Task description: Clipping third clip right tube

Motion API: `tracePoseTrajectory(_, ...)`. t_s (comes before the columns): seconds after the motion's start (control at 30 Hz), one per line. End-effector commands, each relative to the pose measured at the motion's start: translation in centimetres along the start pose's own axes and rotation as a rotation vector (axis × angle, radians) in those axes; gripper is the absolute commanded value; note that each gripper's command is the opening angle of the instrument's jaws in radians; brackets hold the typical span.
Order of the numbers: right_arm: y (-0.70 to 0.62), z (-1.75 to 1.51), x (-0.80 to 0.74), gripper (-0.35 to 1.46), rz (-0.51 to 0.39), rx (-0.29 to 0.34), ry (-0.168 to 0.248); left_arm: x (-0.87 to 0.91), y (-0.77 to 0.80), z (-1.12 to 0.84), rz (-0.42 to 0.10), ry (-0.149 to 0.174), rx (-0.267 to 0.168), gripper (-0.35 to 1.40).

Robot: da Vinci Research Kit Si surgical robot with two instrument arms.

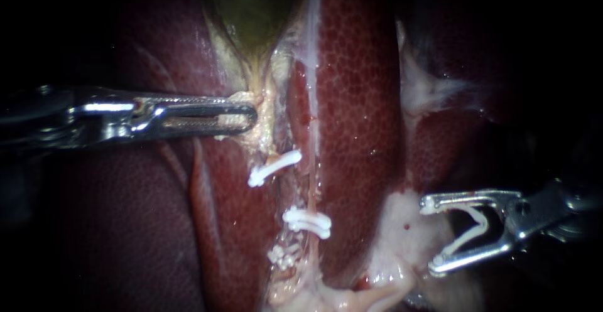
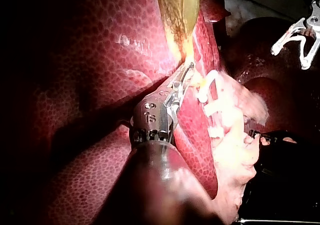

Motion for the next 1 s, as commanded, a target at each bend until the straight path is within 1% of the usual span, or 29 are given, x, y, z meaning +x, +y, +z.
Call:
tracePoseTrajectory(0.03,0.00,0.00,0.00,0.60,0.000,0.000,0.000,-0.03,0.01,-0.03,-0.002,0.001,0.004,-0.20)
tracePoseTrajectory(0.13,0.00,0.00,0.00,0.60,0.000,0.000,0.000,-0.14,0.05,-0.15,-0.007,0.000,-0.007,-0.20)
tracePoseTrajectory(0.2,0.00,0.00,0.00,0.60,0.000,0.000,0.000,-0.24,0.09,-0.25,-0.012,-0.002,-0.017,-0.20)
tracePoseTrajectory(0.4,0.01,0.01,0.00,0.60,0.000,-0.001,0.000,-0.54,0.19,-0.57,-0.037,-0.034,-0.033,-0.20)
tracePoseTrajectory(0.5,0.01,0.01,0.00,0.60,0.000,-0.001,0.000,-0.65,0.22,-0.71,-0.034,-0.051,-0.038,-0.20)
tracePoseTrajectory(0.6,0.01,0.01,0.00,0.60,0.000,-0.001,0.000,-0.72,0.23,-0.82,-0.028,-0.060,-0.045,-0.20)
tracePoseTrajectory(0.73,0.01,0.01,0.00,0.60,0.000,-0.001,0.000,-0.78,0.25,-0.90,-0.033,-0.067,-0.046,-0.20)
tracePoseTrajectory(1.0,0.02,0.02,0.00,0.60,0.001,-0.002,0.000,-0.80,0.26,-0.94,-0.030,-0.073,-0.048,-0.20)
